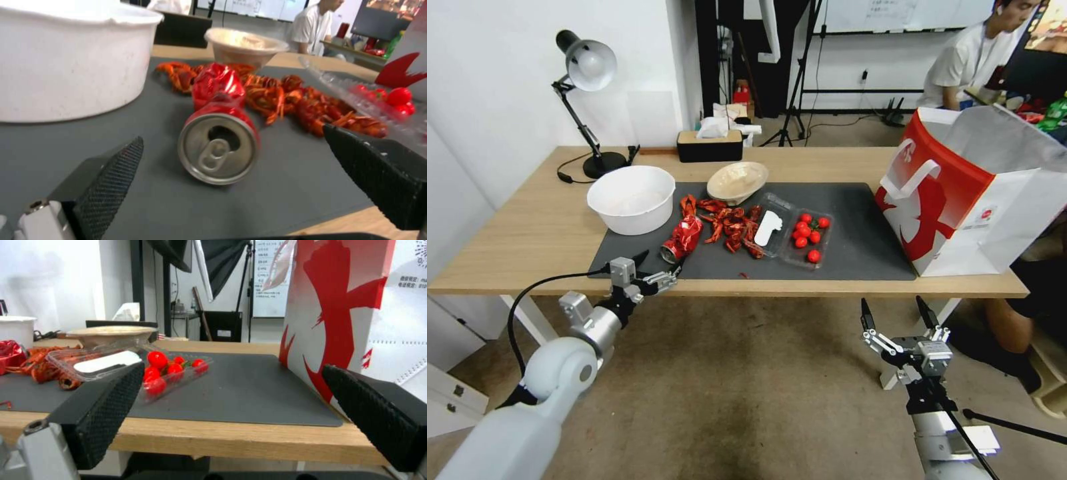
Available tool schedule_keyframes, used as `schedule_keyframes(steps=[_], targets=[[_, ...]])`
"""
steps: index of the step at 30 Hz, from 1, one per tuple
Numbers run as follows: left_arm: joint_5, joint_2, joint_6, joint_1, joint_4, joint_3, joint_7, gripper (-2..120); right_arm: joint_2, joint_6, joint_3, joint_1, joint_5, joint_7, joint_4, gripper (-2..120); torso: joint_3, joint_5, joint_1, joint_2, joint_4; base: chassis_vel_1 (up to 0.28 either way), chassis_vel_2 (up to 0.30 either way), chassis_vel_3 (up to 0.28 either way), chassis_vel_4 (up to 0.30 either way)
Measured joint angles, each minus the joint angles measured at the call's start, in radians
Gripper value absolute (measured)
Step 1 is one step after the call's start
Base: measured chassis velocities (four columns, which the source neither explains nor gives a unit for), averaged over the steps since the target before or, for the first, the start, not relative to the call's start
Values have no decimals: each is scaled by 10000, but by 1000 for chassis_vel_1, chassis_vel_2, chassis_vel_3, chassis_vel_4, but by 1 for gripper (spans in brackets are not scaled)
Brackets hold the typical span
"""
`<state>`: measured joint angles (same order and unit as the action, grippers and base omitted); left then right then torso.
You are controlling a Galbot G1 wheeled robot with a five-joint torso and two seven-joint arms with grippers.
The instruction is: Pick up the trash from the table and place it into the takeout bag.
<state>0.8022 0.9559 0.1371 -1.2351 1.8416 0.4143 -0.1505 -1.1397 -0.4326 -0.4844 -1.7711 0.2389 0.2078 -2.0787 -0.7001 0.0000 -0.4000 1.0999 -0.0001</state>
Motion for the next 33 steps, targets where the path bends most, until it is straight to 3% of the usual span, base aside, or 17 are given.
schedule_keyframes(steps=[15,20,28,33], targets=[[355,-273,368,1543,-1024,-985,85,99,41,110,-122,151,77,11,109,100,1,-1,-1,0,-1,0,0,0,0],[343,-335,496,1575,-1046,-1079,59,88,43,135,-137,197,90,16,158,100,1,0,-1,0,1,0,0,0,0],[257,-413,570,1436,-983,-1180,-85,55,11,165,-110,240,74,35,184,100,2,0,0,0,1,0,0,0,0],[226,-465,567,1316,-866,-1137,-120,53,-5,165,-110,171,40,39,164,100,2,0,0,0,1,0,0,0,0]])
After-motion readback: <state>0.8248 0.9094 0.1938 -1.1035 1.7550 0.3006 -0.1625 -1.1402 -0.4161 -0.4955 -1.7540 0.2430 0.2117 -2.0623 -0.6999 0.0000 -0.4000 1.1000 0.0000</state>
